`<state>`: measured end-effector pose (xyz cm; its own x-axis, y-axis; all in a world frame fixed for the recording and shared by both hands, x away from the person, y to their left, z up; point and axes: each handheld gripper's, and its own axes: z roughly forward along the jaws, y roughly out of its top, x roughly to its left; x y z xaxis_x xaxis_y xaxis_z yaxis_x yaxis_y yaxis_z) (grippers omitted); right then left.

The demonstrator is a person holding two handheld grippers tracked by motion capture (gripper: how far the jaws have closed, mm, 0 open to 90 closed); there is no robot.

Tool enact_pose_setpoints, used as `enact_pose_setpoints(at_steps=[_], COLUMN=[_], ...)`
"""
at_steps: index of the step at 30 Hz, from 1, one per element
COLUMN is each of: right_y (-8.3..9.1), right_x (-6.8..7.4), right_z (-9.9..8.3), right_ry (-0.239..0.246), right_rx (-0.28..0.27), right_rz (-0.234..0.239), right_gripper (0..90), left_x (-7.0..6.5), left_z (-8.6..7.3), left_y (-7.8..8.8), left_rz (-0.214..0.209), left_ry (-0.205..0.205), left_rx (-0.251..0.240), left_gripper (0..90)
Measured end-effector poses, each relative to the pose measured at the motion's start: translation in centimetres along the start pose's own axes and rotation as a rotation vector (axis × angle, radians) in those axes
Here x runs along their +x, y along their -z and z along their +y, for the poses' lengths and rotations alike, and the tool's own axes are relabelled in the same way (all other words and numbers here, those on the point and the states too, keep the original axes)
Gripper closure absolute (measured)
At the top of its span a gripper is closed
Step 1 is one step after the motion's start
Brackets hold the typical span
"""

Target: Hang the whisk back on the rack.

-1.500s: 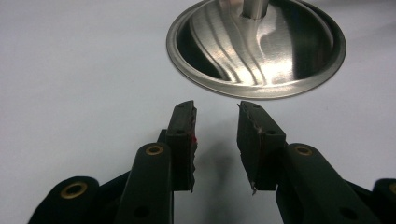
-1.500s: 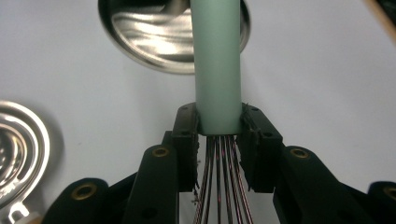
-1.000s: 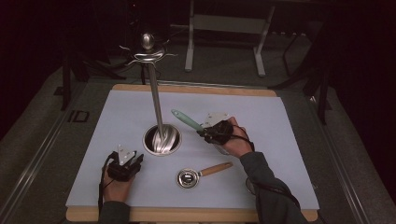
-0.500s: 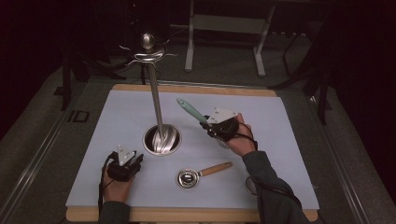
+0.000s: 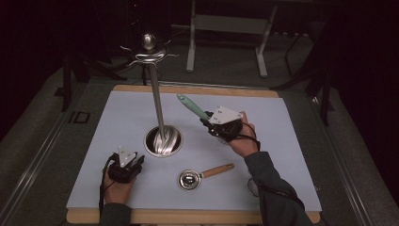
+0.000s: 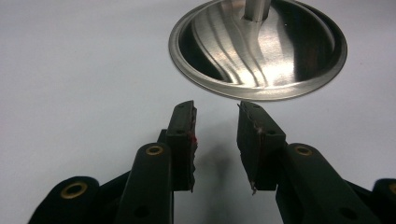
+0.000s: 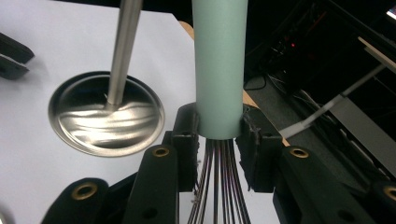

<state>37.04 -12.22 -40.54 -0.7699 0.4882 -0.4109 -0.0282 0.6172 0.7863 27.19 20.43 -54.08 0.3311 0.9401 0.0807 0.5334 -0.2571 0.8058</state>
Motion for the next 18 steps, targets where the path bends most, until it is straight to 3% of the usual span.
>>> enact_pose_setpoints(at_steps=[18], right_y=[1.7], right_x=[0.2], right_z=[1.8], right_ry=[0.021], right_rx=[-0.075], right_rz=[-0.035], right_gripper=[69.3], left_x=[0.0], left_z=[0.0], left_y=[0.0], left_rz=[0.0], left_ry=[0.0], left_rx=[0.0], left_gripper=[67.1])
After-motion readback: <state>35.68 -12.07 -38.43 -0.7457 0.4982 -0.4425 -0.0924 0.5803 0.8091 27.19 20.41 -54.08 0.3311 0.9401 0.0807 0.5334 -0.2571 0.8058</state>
